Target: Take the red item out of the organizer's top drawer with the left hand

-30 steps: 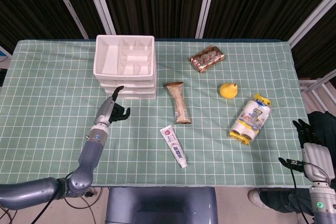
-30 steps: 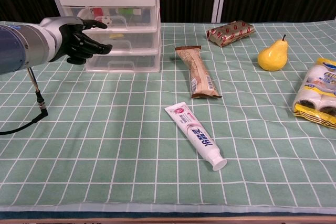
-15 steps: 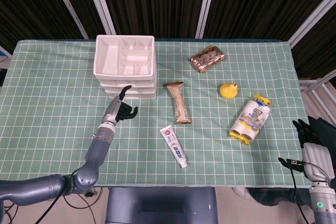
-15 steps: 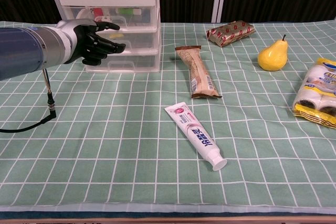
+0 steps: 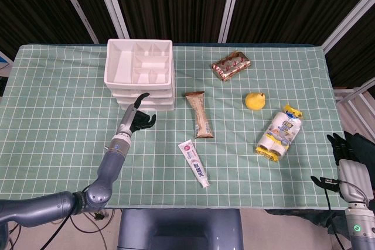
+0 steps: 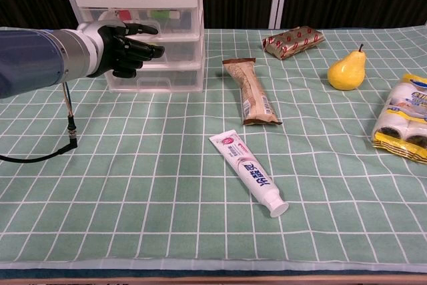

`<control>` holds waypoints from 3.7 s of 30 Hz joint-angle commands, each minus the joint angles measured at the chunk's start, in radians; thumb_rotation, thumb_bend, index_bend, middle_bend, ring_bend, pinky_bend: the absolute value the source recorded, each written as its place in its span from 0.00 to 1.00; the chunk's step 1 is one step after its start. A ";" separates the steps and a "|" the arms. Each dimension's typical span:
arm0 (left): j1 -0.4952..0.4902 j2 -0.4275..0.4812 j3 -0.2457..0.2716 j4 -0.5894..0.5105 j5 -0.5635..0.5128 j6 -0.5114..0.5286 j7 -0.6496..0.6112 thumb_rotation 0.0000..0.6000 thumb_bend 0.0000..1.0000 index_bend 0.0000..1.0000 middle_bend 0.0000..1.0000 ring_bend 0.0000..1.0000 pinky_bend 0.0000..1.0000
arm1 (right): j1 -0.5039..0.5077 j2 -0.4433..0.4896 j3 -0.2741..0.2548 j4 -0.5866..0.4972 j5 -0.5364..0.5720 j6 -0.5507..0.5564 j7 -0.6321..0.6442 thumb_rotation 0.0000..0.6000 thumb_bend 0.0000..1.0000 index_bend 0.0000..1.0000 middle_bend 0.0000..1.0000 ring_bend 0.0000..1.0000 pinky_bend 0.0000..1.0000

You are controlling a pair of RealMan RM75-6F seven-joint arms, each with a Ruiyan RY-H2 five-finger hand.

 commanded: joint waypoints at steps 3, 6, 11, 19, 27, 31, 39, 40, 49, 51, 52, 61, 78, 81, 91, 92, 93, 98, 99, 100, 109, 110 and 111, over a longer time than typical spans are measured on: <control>-0.011 -0.007 -0.009 0.014 -0.026 -0.019 -0.019 1.00 0.45 0.12 1.00 0.98 0.98 | 0.000 0.001 0.001 -0.001 0.003 -0.001 0.002 1.00 0.06 0.00 0.00 0.00 0.23; -0.016 -0.008 -0.023 0.025 -0.049 -0.041 -0.044 1.00 0.45 0.14 1.00 0.99 0.99 | 0.000 0.003 0.002 -0.006 0.008 -0.004 0.006 1.00 0.06 0.00 0.00 0.00 0.23; -0.022 -0.009 -0.024 0.040 -0.044 -0.060 -0.063 1.00 0.45 0.16 1.00 0.99 0.99 | 0.000 0.003 0.002 -0.007 0.008 -0.005 0.005 1.00 0.06 0.00 0.00 0.00 0.23; -0.027 -0.006 -0.012 0.042 -0.034 -0.067 -0.078 1.00 0.45 0.20 1.00 0.99 0.99 | 0.001 0.003 0.003 -0.008 0.011 -0.005 0.005 1.00 0.06 0.00 0.00 0.00 0.23; -0.027 0.008 0.007 0.024 -0.043 -0.071 -0.077 1.00 0.45 0.22 1.00 0.99 0.99 | 0.000 0.004 0.003 -0.009 0.012 -0.005 0.004 1.00 0.06 0.00 0.00 0.00 0.23; -0.020 0.018 0.019 0.006 -0.042 -0.071 -0.080 1.00 0.45 0.22 1.00 0.99 0.99 | 0.000 0.004 0.003 -0.010 0.012 -0.004 0.003 1.00 0.06 0.00 0.00 0.00 0.23; -0.005 0.035 0.036 -0.029 -0.025 -0.067 -0.093 1.00 0.45 0.22 1.00 0.99 0.99 | 0.000 0.004 0.003 -0.010 0.012 -0.003 0.002 1.00 0.06 0.00 0.00 0.00 0.23; -0.004 0.036 0.037 -0.031 -0.023 -0.066 -0.095 1.00 0.45 0.22 1.00 0.99 0.99 | 0.000 0.004 0.002 -0.011 0.011 -0.003 0.002 1.00 0.06 0.00 0.00 0.00 0.23; 0.007 0.047 0.045 -0.041 -0.008 -0.060 -0.113 1.00 0.45 0.22 1.00 0.99 0.99 | -0.001 0.005 0.001 -0.012 0.009 -0.001 0.000 1.00 0.06 0.00 0.00 0.00 0.23; 0.009 0.050 0.047 -0.043 -0.004 -0.060 -0.115 1.00 0.45 0.22 1.00 0.99 0.99 | -0.001 0.004 0.001 -0.012 0.009 -0.001 0.000 1.00 0.06 0.00 0.00 0.00 0.23; 0.010 0.051 0.048 -0.045 -0.004 -0.061 -0.116 1.00 0.45 0.22 1.00 0.99 0.99 | -0.001 0.004 0.001 -0.012 0.008 -0.001 0.001 1.00 0.06 0.00 0.00 0.00 0.23; 0.044 0.089 0.088 -0.121 0.071 -0.027 -0.109 1.00 0.45 0.25 1.00 0.99 0.99 | -0.002 0.005 0.001 -0.013 0.009 0.000 0.002 1.00 0.06 0.00 0.00 0.00 0.23; 0.026 0.207 0.219 -0.203 0.438 0.237 0.333 1.00 0.45 0.25 1.00 1.00 0.99 | -0.002 0.005 0.001 -0.017 0.008 0.000 0.001 1.00 0.06 0.00 0.00 0.00 0.23; 0.004 0.216 0.201 -0.210 0.361 0.233 0.404 1.00 0.45 0.25 1.00 1.00 1.00 | -0.002 0.006 0.001 -0.017 0.009 -0.002 0.003 1.00 0.06 0.00 0.00 0.00 0.23; -0.073 0.214 0.169 -0.193 0.128 0.251 0.592 1.00 0.45 0.25 1.00 1.00 1.00 | 0.000 0.009 0.002 -0.020 0.014 -0.007 0.008 1.00 0.06 0.00 0.00 0.00 0.23; -0.080 0.212 0.167 -0.184 0.113 0.252 0.601 1.00 0.45 0.25 1.00 1.00 1.00 | 0.000 0.009 0.002 -0.020 0.014 -0.008 0.009 1.00 0.06 0.00 0.00 0.00 0.23; -0.084 0.210 0.165 -0.177 0.103 0.252 0.606 1.00 0.45 0.25 1.00 1.00 1.00 | 0.000 0.009 0.002 -0.020 0.015 -0.008 0.010 1.00 0.06 0.00 0.00 0.00 0.23; -0.100 0.208 0.160 -0.153 0.039 0.240 0.624 1.00 0.45 0.26 1.00 1.00 1.00 | 0.001 0.011 0.003 -0.020 0.018 -0.011 0.014 1.00 0.06 0.00 0.00 0.00 0.23; -0.102 0.209 0.160 -0.153 0.026 0.237 0.627 1.00 0.45 0.27 1.00 1.00 1.00 | 0.001 0.011 0.003 -0.020 0.018 -0.011 0.013 1.00 0.06 0.00 0.00 0.00 0.23; -0.104 0.211 0.161 -0.154 0.015 0.234 0.630 1.00 0.45 0.28 1.00 1.00 1.00 | 0.001 0.011 0.003 -0.020 0.018 -0.011 0.013 1.00 0.06 0.00 0.00 0.00 0.23; -0.107 0.241 0.171 -0.189 -0.013 0.221 0.629 1.00 0.45 0.39 1.00 1.00 1.00 | -0.001 0.011 0.002 -0.023 0.017 -0.009 0.010 1.00 0.06 0.00 0.00 0.00 0.23; -0.106 0.248 0.173 -0.199 -0.012 0.220 0.627 1.00 0.45 0.40 1.00 1.00 1.00 | 0.000 0.011 0.001 -0.024 0.017 -0.009 0.010 1.00 0.06 0.00 0.00 0.00 0.23; -0.105 0.254 0.175 -0.208 -0.011 0.220 0.626 1.00 0.45 0.40 1.00 1.00 1.00 | 0.000 0.011 0.001 -0.024 0.017 -0.010 0.010 1.00 0.06 0.00 0.00 0.00 0.23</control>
